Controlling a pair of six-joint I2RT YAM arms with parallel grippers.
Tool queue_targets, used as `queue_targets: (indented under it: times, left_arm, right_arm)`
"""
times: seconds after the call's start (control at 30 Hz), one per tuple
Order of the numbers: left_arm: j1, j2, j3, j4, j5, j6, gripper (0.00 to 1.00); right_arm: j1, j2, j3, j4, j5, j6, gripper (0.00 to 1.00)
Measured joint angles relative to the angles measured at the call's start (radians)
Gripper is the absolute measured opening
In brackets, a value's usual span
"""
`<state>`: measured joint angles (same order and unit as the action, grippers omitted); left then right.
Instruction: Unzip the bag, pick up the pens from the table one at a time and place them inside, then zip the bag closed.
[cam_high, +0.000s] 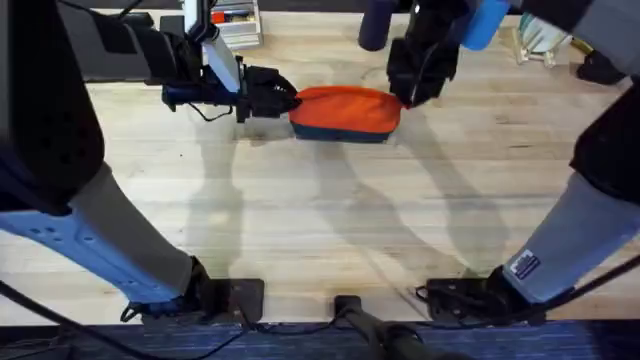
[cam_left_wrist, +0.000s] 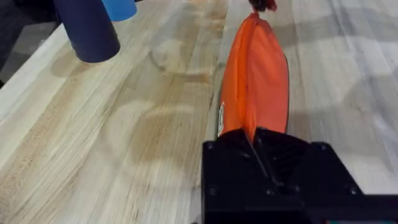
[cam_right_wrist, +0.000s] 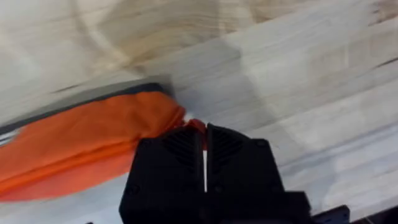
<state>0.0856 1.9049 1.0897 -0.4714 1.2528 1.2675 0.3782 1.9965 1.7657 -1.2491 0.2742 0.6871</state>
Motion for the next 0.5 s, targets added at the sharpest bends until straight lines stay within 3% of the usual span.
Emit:
queue_targets:
  times: [0.23, 0.5]
  left_arm:
    - [-0.003, 0.000, 0.000, -0.004, 0.008, -0.001, 0.042]
    - [-0.004, 0.000, 0.000, -0.004, 0.008, -0.001, 0.042]
  right_arm:
    - [-0.006, 0.000, -0.161, 0.072, 0.008, 0.020, 0.033]
    - [-0.006, 0.000, -0.168, 0.078, 0.008, 0.024, 0.032]
